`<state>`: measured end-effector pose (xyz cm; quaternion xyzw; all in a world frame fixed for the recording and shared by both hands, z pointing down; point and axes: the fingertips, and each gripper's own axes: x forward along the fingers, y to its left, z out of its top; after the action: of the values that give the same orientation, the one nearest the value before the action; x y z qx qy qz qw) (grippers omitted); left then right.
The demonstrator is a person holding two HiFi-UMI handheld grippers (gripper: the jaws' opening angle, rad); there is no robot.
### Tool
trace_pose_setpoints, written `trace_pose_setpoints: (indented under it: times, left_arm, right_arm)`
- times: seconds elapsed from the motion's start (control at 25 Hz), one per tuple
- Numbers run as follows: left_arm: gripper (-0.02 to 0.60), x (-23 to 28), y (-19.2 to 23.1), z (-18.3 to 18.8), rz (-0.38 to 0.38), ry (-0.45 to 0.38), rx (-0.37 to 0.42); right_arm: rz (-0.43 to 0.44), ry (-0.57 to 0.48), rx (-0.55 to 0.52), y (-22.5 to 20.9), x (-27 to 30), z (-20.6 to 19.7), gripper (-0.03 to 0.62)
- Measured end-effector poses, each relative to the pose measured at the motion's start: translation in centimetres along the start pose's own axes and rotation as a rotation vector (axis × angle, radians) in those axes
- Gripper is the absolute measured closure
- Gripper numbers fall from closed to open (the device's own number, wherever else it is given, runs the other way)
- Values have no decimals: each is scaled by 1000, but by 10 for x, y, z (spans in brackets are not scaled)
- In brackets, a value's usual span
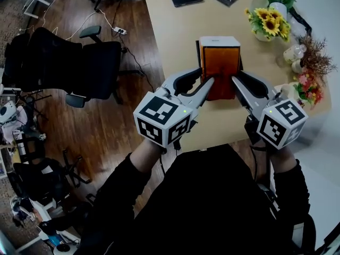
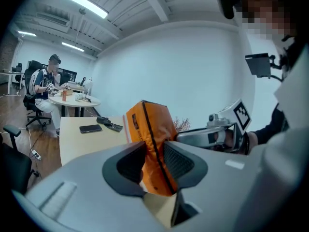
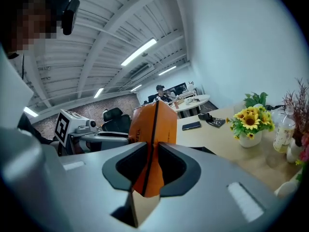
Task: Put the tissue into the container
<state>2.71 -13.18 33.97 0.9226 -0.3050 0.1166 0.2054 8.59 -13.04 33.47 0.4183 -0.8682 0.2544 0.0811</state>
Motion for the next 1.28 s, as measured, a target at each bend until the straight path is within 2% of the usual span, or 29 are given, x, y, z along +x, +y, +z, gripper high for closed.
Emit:
trace_pose_setpoints:
  times: [0.56, 0.84, 1.28]
  left_arm:
    - [480, 69, 52, -43, 19, 165, -225]
    - [480, 85, 69, -63, 23, 228, -293]
    - [480, 98, 87, -82, 23, 291, -332]
  right_arm:
    - [50, 176, 158, -75, 54, -37, 520]
    - [63, 229, 204, -92, 72, -55, 520]
    - [61, 288, 277, -103, 92, -76, 522]
